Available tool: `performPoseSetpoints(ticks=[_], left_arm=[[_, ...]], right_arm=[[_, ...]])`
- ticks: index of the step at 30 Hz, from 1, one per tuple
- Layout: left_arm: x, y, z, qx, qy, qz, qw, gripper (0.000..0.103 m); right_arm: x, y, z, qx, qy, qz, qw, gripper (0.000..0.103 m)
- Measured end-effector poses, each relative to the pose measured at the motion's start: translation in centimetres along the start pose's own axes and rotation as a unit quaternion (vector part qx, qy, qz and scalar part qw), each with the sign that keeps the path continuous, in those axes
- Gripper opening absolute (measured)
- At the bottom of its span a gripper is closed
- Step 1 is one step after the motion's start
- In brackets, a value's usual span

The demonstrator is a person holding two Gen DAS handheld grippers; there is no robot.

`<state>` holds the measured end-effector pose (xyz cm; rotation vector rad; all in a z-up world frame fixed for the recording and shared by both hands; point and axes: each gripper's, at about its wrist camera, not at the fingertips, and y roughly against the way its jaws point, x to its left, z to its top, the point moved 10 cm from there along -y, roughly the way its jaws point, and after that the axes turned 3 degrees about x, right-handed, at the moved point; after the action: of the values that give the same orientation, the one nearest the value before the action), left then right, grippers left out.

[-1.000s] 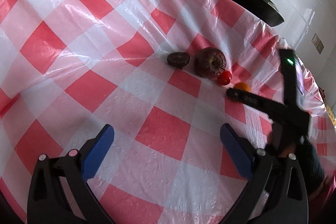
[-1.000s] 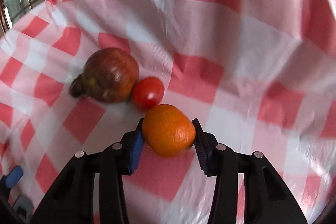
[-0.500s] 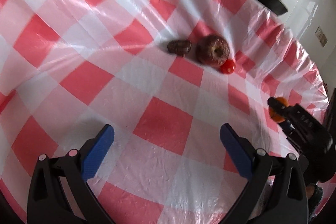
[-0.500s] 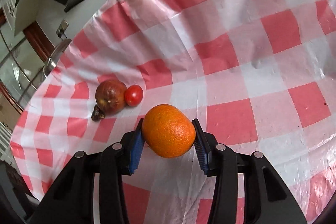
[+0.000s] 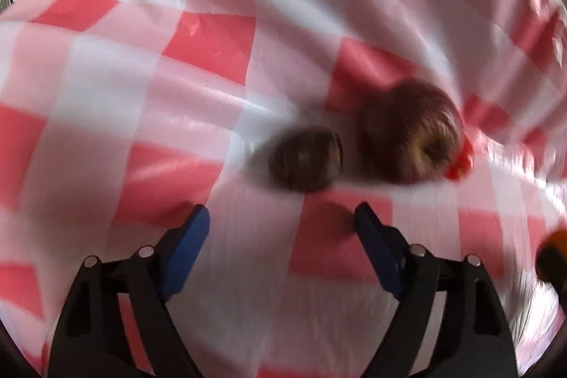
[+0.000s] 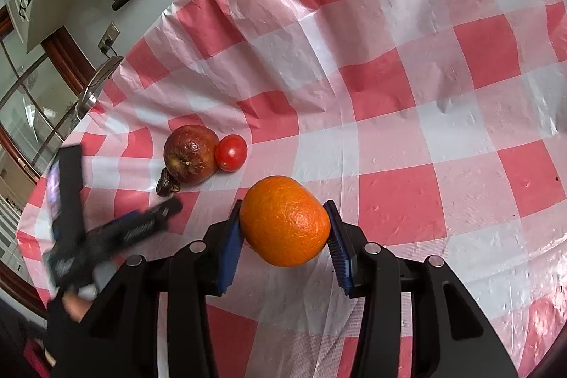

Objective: Organize fruits
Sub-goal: 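Grasp the orange with the right tool while the left tool grasps the dark round fruit, then carry the orange and dark fruit in both tools over the white box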

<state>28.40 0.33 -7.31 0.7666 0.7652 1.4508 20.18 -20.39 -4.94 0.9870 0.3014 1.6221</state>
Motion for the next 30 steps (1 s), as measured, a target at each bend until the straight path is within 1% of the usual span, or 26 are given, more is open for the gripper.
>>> performPoseSetpoints(ticks=[3,4,5,6,7,9,12,14,16,18,19,21,23,26,28,30], left_arm=[[0.2,-0.9,1.6,-0.006,-0.007,0.014,0.9999,0.076],[0.0,-1.0,1.9,-0.010,-0.013,0.015,0.9998,0.067],[-0.5,-0.9,1.9,-0.013,-0.019,0.001,0.9997,0.043],[-1.0,-0.7,1.8,-0.016,-0.025,-0.014,0.9995,0.041],[-1.2,-0.4,1.3,-0.016,-0.029,-0.012,0.9994,0.041],[-1.7,0.5,0.4,-0.021,-0.030,-0.023,0.9991,0.041],[-2.0,3.7,-2.7,-0.039,-0.022,-0.041,0.9982,0.041],[-2.0,6.8,-5.5,-0.062,-0.018,-0.049,0.9967,0.041],[-1.4,10.0,-9.3,-0.075,0.006,-0.066,0.9950,0.041],[-0.8,12.0,-11.8,-0.086,0.028,-0.077,0.9929,0.041],[-0.5,12.9,-13.3,-0.086,0.045,-0.090,0.9912,0.041],[0.9,13.9,-15.1,-0.085,0.094,-0.114,0.9855,0.041],[1.5,13.9,-16.3,-0.083,0.119,-0.125,0.9815,0.041],[2.5,13.9,-16.6,-0.084,0.145,-0.146,0.9751,0.041],[2.7,14.0,-16.8,-0.087,0.150,-0.153,0.9729,0.041],[2.5,13.7,-16.6,-0.085,0.150,-0.156,0.9726,0.041]], right_arm=[[0.1,-0.1,-0.1,0.003,0.001,0.000,1.000,0.044],[0.1,-0.3,-0.1,0.006,0.003,-0.002,1.000,0.044],[0.2,-0.4,-0.1,0.008,0.004,-0.001,1.000,0.044],[0.1,-0.4,-0.2,0.008,0.004,-0.002,1.000,0.044],[0.1,-0.4,-0.1,0.008,0.003,-0.001,1.000,0.044],[0.1,-0.3,-0.1,0.007,0.003,0.000,1.000,0.044],[0.1,-0.2,0.0,0.003,0.001,0.003,1.000,0.044],[0.1,-0.1,0.0,0.003,0.002,0.004,1.000,0.044],[0.2,-0.1,0.0,0.003,0.003,0.004,1.000,0.044],[0.2,-0.1,0.0,0.002,0.003,0.005,1.000,0.044],[0.2,-0.1,0.0,0.002,0.004,0.005,1.000,0.044],[0.2,-0.1,0.0,0.002,0.004,0.005,1.000,0.044],[0.2,0.0,0.0,0.002,0.004,0.006,1.000,0.044],[0.2,0.0,0.0,0.000,0.003,0.006,1.000,0.044],[0.2,0.0,0.0,0.001,0.004,0.006,1.000,0.044],[0.2,0.0,0.0,0.001,0.004,0.006,1.000,0.044]])
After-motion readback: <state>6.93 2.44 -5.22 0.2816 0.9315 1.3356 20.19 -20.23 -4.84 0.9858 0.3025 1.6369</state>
